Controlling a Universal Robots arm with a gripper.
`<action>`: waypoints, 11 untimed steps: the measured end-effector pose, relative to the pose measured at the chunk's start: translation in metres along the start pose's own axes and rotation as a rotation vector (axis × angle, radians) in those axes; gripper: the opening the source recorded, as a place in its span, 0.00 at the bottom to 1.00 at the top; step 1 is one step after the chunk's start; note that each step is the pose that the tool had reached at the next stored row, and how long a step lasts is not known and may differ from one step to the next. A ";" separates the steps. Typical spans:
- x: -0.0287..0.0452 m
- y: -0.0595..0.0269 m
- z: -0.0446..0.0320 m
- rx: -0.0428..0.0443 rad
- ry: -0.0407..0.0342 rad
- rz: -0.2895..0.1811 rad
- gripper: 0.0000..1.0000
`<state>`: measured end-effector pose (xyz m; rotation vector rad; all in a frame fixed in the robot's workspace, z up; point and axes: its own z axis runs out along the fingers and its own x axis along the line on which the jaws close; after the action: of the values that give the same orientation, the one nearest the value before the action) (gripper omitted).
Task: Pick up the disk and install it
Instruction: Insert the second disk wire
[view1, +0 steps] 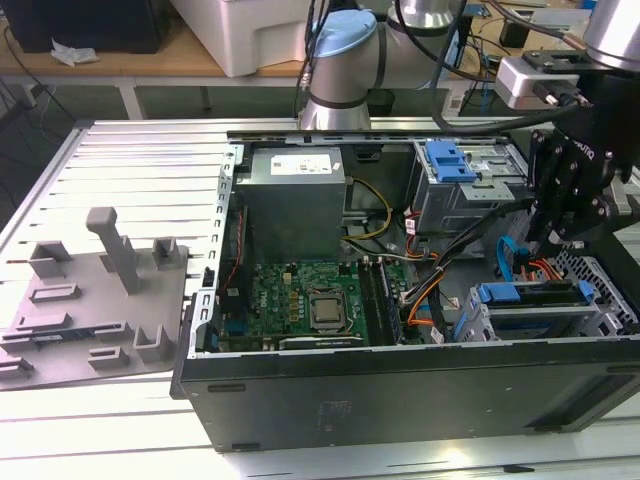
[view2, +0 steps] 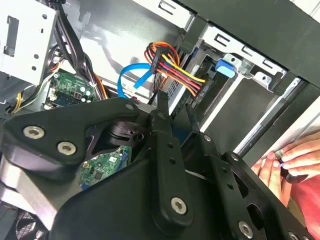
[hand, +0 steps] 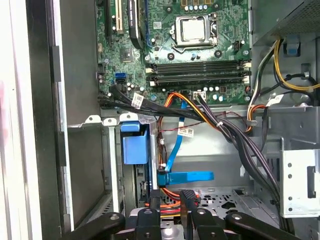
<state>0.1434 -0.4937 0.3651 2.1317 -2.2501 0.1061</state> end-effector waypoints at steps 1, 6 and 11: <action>0.0001 0.0000 -0.0015 0.0001 0.0001 0.000 0.30; 0.0008 0.0072 -0.0052 0.0025 0.0003 -0.006 0.30; 0.0011 0.0137 -0.0054 0.0052 0.0015 -0.019 0.30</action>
<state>0.1296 -0.4936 0.3703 2.1542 -2.2308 0.1130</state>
